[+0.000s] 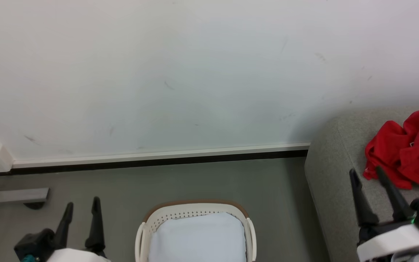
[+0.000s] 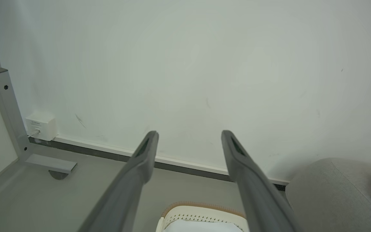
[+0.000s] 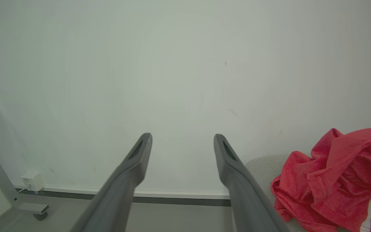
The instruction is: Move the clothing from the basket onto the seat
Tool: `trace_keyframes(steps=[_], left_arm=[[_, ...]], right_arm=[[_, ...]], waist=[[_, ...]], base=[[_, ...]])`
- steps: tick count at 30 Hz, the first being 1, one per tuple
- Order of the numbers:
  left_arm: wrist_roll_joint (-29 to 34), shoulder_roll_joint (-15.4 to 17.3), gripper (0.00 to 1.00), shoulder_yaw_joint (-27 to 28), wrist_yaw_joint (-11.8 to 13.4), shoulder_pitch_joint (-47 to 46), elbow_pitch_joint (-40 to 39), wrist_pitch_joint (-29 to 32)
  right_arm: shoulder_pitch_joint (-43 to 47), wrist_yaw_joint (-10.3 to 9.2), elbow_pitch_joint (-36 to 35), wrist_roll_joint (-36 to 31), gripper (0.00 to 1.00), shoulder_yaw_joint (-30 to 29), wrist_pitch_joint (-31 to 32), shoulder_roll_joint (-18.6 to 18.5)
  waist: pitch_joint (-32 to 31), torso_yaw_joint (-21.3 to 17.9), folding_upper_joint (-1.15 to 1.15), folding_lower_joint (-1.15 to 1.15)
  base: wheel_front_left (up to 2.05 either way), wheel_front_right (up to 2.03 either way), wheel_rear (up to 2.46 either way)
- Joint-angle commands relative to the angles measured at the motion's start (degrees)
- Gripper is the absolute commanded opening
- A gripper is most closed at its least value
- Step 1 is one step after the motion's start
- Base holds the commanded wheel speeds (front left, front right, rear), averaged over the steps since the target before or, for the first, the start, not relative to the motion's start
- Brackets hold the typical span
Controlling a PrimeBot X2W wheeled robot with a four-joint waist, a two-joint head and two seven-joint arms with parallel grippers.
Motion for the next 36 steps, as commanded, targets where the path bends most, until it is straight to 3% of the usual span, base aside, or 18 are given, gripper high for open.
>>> trace_keyframes(steps=[1, 5, 11, 33, 34, 36], left_arm=[[1.50, -0.33, 1.00, 0.48, -0.38, 1.03, 0.40, 0.01], [4.31, -1.71, 1.00, 2.21, -1.63, 1.69, 1.51, 0.01], [6.80, -3.21, 1.00, 4.00, -2.98, 2.33, 2.01, 0.01], [8.39, -4.43, 1.00, 5.27, -4.44, 0.80, 2.83, 0.01], [8.36, -4.59, 0.00, 5.21, -4.32, 1.29, 2.81, 0.02], [8.22, -4.92, 0.00, 5.27, -4.31, 1.78, 3.69, 0.14]], right_arm=[[1.96, -0.13, -0.84, -1.59, 1.00, -0.94, 0.06, 0.76], [5.94, -0.13, -2.37, -5.69, 1.00, -3.12, 0.05, 4.63], [7.74, -0.13, -3.20, -8.79, 1.00, -4.33, 0.04, 7.26], [6.26, -0.14, -2.06, -8.57, 1.00, -2.96, 0.03, 7.44], [6.45, 0.00, -2.32, -8.58, 0.00, -2.99, 0.02, 7.34], [7.21, 0.00, -1.65, -8.41, 0.00, -2.96, 0.06, 7.40]], waist=[[-0.07, 0.09, 0.00, 0.00], [-0.27, 0.22, 0.00, 0.00], [-0.29, -0.10, 0.00, 0.00], [-0.13, -0.24, 0.00, 0.00], [-0.12, -0.24, 0.00, 0.01], [-0.12, -0.24, 0.00, 0.00]], base=[[0.00, 0.00, 0.00], [0.00, 0.00, 0.00], [0.00, 0.00, 0.00], [0.00, 0.00, 0.00], [0.00, 0.00, 0.00], [0.00, 0.00, 0.00]])
